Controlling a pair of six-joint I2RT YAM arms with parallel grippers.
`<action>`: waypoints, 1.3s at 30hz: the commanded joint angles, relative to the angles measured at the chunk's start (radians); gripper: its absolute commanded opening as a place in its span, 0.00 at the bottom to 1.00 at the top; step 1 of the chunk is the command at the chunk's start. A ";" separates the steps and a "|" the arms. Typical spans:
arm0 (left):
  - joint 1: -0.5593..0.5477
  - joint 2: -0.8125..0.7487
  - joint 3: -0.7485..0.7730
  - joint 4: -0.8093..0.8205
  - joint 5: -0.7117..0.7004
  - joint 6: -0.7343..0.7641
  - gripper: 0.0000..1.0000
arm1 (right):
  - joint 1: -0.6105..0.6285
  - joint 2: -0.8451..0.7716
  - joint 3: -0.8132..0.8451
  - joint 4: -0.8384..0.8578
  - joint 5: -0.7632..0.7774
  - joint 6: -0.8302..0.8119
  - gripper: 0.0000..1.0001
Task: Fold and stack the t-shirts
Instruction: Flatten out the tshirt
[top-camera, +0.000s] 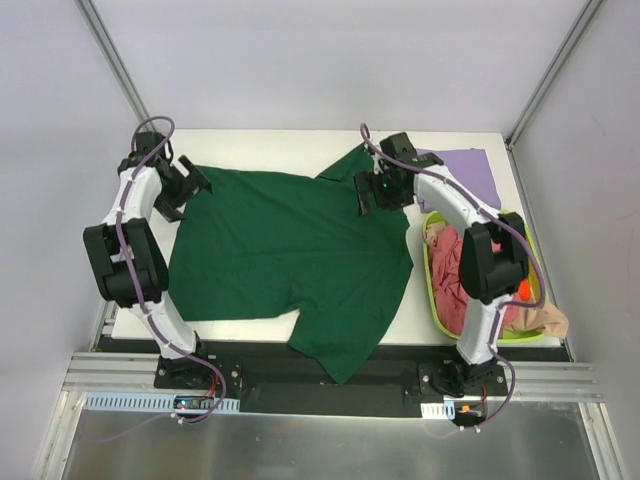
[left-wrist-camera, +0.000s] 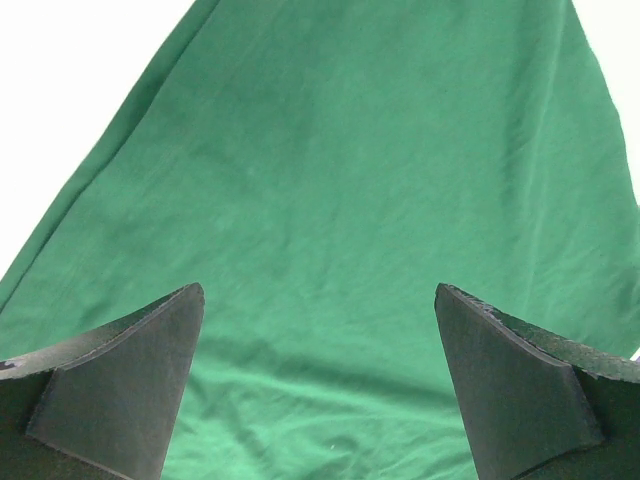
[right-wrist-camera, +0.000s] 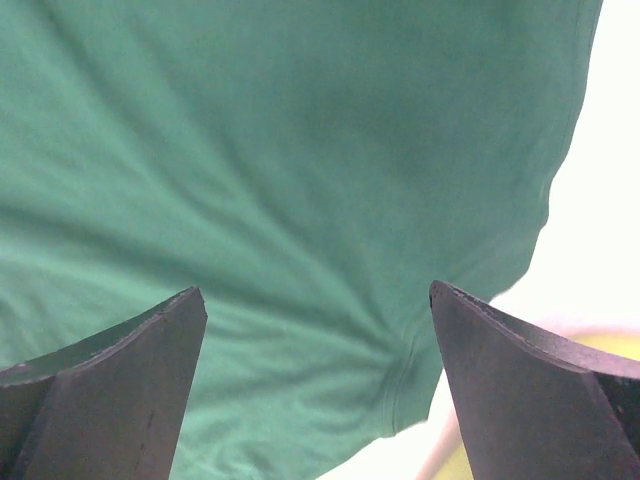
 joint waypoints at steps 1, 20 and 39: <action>-0.009 0.135 0.124 -0.023 0.052 0.016 0.99 | -0.021 0.168 0.185 -0.030 -0.004 0.006 0.96; -0.014 0.504 0.440 -0.030 0.125 -0.001 0.99 | -0.122 0.661 0.758 -0.314 -0.218 0.184 0.96; -0.019 0.603 0.595 -0.027 0.128 -0.030 0.99 | -0.228 0.808 0.961 -0.064 -0.200 0.227 0.96</action>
